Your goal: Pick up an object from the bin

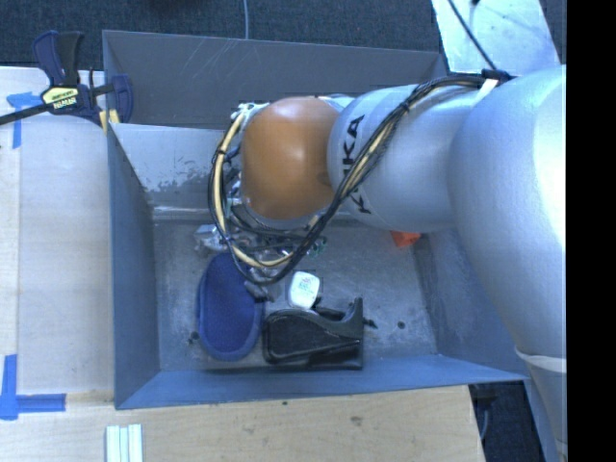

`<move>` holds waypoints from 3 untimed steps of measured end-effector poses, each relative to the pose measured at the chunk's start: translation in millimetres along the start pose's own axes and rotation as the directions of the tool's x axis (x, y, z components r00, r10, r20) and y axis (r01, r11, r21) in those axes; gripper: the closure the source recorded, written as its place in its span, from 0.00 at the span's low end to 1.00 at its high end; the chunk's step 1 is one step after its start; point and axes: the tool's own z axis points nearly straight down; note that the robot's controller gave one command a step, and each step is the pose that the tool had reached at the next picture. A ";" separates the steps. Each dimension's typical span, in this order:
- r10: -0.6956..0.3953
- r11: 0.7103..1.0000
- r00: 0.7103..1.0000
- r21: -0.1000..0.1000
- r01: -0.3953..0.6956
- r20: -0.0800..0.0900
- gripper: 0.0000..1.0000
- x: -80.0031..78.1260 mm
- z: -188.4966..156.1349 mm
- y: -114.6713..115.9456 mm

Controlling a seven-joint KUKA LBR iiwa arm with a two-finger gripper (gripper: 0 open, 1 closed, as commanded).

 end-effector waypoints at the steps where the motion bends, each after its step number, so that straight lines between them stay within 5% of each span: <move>1: 0.002 1.000 1.000 -0.001 -0.002 0.005 1.00 -1.6 -1.1 0.7; 2: -0.028 1.000 1.000 0.000 0.028 0.005 1.00 9.9 -111.4 37.6; 3: -0.025 1.000 1.000 -0.004 0.025 -0.001 0.00 11.5 -106.6 37.5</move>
Offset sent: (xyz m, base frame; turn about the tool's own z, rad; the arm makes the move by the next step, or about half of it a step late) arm 0.0000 0.0000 0.0000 0.0000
